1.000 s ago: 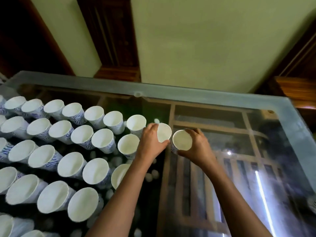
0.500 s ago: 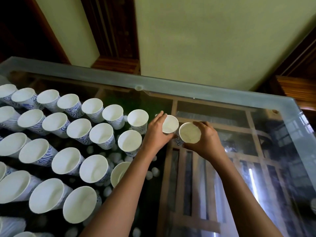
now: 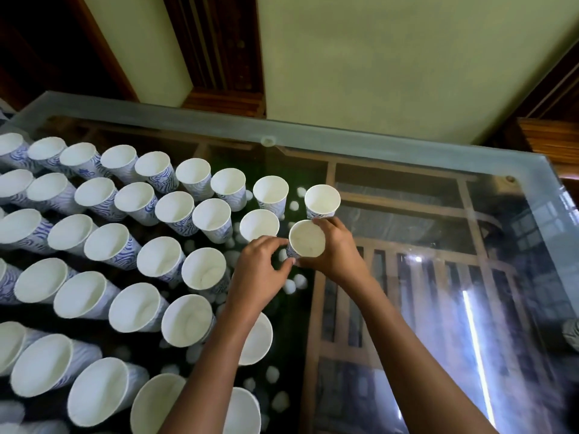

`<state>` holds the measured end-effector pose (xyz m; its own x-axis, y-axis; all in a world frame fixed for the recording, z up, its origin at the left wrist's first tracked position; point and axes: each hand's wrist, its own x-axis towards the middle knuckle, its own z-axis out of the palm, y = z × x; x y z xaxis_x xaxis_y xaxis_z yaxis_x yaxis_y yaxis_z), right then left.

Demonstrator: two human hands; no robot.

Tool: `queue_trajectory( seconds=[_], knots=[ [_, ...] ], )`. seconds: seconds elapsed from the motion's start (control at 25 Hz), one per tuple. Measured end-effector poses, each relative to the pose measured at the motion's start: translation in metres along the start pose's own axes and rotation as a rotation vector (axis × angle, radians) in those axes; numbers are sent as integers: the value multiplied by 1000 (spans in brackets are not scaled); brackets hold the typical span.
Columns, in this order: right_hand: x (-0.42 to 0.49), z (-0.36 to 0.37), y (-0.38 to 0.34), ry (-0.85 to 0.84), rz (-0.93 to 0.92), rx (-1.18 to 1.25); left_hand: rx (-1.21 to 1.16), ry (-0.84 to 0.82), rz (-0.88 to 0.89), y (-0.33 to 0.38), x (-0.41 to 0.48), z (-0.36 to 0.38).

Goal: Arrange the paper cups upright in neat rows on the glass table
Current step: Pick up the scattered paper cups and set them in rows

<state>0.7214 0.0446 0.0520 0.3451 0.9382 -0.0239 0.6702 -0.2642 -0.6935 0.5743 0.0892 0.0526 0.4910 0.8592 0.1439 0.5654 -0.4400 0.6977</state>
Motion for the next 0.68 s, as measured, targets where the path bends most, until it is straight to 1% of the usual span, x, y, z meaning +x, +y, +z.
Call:
queue_trajectory(
  seconds=[0.16, 0.32, 0.4, 0.56, 0.68],
  knots=[
    [-21, -11, 3, 31, -29, -44, 12, 1, 38, 17, -11, 2],
    [-68, -49, 37, 95, 35, -79, 3, -44, 84, 52, -22, 23],
    [-106, -76, 62, 125, 106, -100, 1, -112, 109, 79, -31, 47],
    [-185, -135, 122, 157, 277, -140, 2, -292, 222, 146, -60, 116],
    [-238, -178, 158, 227, 374, -192, -15, -423, 292, 196, -86, 168]
  ],
)
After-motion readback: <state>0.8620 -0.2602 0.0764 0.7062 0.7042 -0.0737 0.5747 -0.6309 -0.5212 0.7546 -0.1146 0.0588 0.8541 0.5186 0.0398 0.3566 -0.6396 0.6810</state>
